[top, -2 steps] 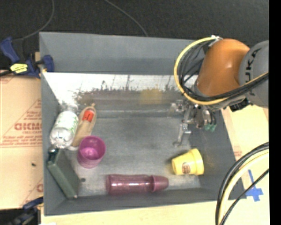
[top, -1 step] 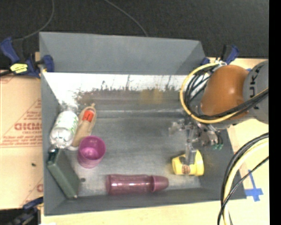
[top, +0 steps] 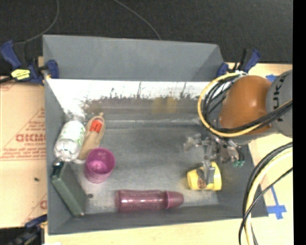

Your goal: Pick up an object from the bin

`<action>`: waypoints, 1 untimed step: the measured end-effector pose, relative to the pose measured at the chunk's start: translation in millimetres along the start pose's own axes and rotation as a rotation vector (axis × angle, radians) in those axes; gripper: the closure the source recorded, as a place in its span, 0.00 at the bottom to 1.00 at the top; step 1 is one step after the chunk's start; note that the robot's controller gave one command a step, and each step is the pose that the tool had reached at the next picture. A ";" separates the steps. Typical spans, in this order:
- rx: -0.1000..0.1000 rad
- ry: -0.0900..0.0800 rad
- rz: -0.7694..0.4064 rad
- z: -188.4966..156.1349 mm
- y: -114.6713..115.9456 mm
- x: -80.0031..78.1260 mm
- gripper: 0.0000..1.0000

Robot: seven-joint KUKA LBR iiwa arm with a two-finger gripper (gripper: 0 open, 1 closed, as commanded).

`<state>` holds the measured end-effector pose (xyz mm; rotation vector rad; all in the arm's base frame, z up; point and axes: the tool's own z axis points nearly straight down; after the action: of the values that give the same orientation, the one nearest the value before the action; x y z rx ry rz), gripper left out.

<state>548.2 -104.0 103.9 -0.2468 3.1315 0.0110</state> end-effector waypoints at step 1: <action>0.005 -0.005 0.022 26.1 57.3 48.7 0.00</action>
Offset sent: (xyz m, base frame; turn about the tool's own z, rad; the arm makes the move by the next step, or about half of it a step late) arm -0.0069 -0.0422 0.1009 0.0627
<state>491.1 -54.9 78.2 -0.2122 3.1292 0.0038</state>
